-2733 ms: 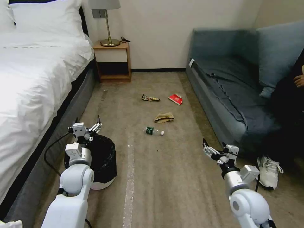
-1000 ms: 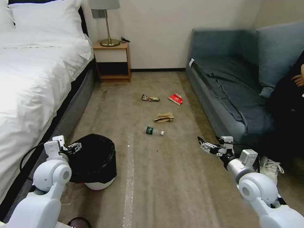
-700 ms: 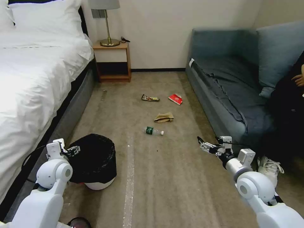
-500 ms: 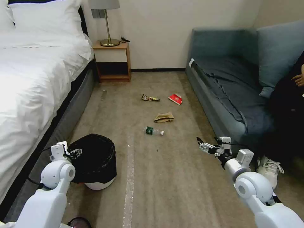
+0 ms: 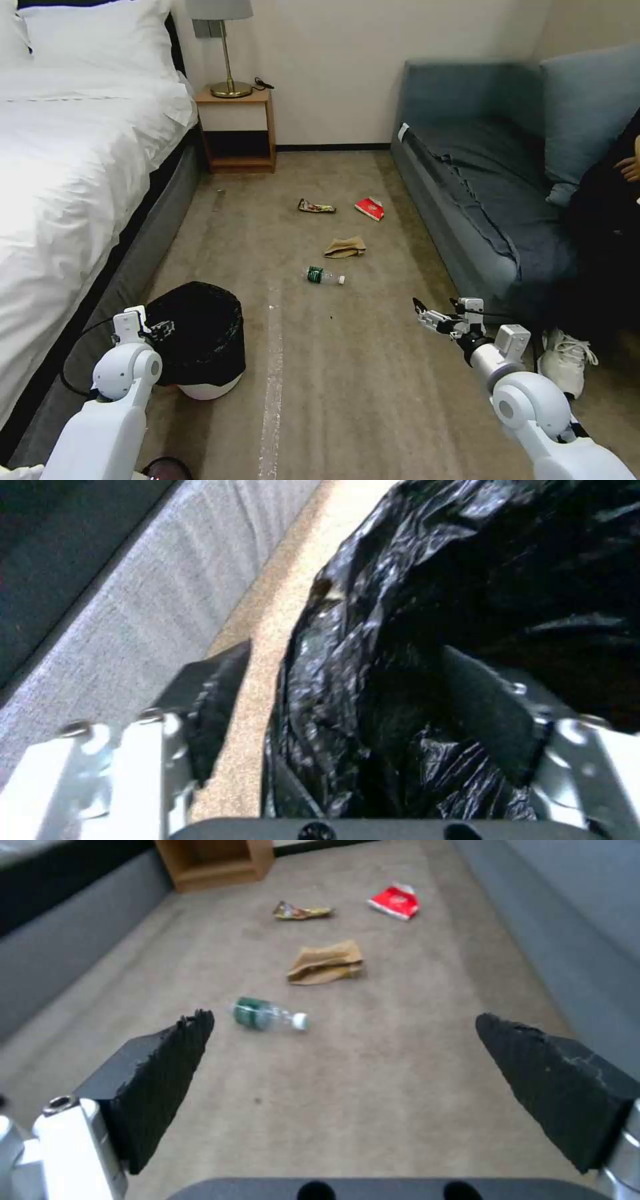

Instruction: Pick up the trash bin, then pick up the garbage on the floor and place it into the trash bin.

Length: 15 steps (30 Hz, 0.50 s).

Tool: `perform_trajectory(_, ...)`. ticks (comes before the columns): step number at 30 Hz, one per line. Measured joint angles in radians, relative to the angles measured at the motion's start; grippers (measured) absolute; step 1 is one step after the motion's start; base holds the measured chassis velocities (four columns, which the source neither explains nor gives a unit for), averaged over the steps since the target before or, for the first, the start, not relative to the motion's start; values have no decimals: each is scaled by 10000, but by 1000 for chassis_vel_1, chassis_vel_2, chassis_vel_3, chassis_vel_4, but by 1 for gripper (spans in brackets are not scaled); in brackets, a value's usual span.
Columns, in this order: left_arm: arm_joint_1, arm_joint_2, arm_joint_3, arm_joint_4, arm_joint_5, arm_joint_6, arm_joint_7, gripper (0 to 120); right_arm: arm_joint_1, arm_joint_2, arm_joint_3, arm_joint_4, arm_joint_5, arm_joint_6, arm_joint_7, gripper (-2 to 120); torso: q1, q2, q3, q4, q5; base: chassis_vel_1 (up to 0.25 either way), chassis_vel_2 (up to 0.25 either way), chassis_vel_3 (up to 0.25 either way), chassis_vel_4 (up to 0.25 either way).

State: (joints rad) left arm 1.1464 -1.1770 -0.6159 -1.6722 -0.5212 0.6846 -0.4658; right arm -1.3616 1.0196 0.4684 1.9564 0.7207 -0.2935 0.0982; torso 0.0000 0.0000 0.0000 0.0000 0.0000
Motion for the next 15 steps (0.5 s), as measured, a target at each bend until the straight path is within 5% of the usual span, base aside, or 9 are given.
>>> perform_trajectory(4,100,-2,-56,-31,2,-51,-2,55,-113,4,121,373,1228,-196,343,100,0,0,0,1,-2,0,0,0,0)
perform_trajectory(15,433,-97,-184,-396,23,-145,-10,11,-499,-109,416,826,1311,-199,393,100,0,0,0,-2,-1,0,0,0,0)
